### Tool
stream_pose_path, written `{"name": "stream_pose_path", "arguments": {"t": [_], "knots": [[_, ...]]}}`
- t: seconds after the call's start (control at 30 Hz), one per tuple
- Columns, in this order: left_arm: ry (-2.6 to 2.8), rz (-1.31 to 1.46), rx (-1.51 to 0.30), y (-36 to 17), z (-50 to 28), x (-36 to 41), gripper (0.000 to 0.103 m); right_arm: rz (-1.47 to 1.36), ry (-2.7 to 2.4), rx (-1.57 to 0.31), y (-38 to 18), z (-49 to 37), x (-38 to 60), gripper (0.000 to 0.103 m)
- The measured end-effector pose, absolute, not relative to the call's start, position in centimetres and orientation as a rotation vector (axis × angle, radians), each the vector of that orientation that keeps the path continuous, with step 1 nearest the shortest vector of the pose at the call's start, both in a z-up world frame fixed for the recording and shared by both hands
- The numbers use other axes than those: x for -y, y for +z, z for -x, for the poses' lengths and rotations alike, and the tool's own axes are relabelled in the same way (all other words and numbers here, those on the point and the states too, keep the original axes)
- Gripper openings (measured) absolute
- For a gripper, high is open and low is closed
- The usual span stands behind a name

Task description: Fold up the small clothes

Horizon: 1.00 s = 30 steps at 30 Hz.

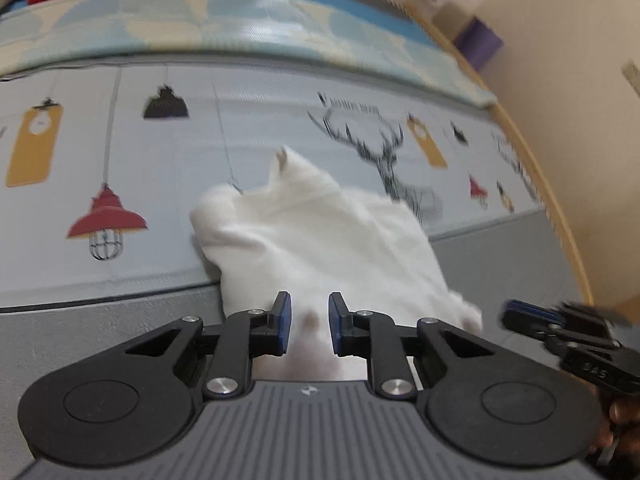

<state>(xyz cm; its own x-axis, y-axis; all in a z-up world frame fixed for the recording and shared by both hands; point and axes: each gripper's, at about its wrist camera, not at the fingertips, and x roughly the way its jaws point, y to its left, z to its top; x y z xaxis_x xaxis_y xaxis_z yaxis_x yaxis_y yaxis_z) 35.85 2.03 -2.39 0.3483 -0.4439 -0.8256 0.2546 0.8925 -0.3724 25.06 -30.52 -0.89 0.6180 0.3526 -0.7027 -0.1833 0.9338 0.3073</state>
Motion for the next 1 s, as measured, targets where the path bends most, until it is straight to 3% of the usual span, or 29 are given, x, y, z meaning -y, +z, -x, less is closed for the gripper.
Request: {"name": "stream_pose_path", "arguments": {"t": [0.1, 0.13, 0.2, 0.27, 0.4, 0.47, 0.5, 0.53, 0.63, 0.67, 0.93, 0.97, 1.0], "knots": [[-0.477, 0.144, -1.162, -3.8, -36.4, -1.1, 0.021, -0.128, 0.392, -0.967, -3.3, -27.4, 29.2, 0.016], [-0.465, 0.133, -1.181, -4.7, -36.6, -1.1, 0.018, -0.084, 0.371, -1.0, -4.4, -28.0, 29.0, 0.016], [-0.392, 0.11, -1.247, -6.9, -37.5, -1.4, 0.002, -0.04, 0.327, -1.111, -7.0, -29.4, 29.2, 0.016], [-0.352, 0.137, -1.253, -7.6, -38.0, -1.9, 0.002, -0.028, 0.317, -1.202, -8.6, -30.2, 29.3, 0.019], [-0.211, 0.217, -1.122, -5.3, -39.0, -4.2, 0.005, -0.016, 0.314, -0.972, -3.7, -31.0, 29.5, 0.024], [-0.204, 0.353, -1.098, -4.9, -39.5, -6.3, 0.005, -0.086, 0.352, -0.855, -1.8, -31.6, 29.6, 0.033], [-0.207, 0.412, -1.106, -5.0, -39.7, -7.0, 0.006, -0.132, 0.364, -0.82, -1.4, -32.3, 29.6, 0.043], [-0.212, 0.449, -1.117, -5.1, -40.0, -7.5, 0.009, -0.178, 0.376, -0.807, -1.5, -33.0, 29.5, 0.046], [-0.216, 0.505, -1.157, -6.3, -40.4, -8.0, 0.038, -0.274, 0.406, -0.856, -3.7, -36.5, 28.6, 0.046], [-0.204, 0.507, -1.171, -6.8, -40.5, -8.0, 0.041, -0.289, 0.399, -0.877, -4.4, -37.5, 28.2, 0.046], [-0.194, 0.533, -1.18, -9.0, -41.7, -7.7, 0.041, -0.57, 0.424, -1.047, -10.5, -42.1, 26.8, 0.047], [-0.192, 0.53, -1.185, -9.2, -41.9, -7.7, 0.041, -0.566, 0.442, -1.051, -10.5, -42.3, 26.4, 0.044], [-0.188, 0.528, -1.191, -9.5, -42.2, -7.6, 0.041, -0.543, 0.456, -1.043, -10.4, -42.5, 25.9, 0.026]]}}
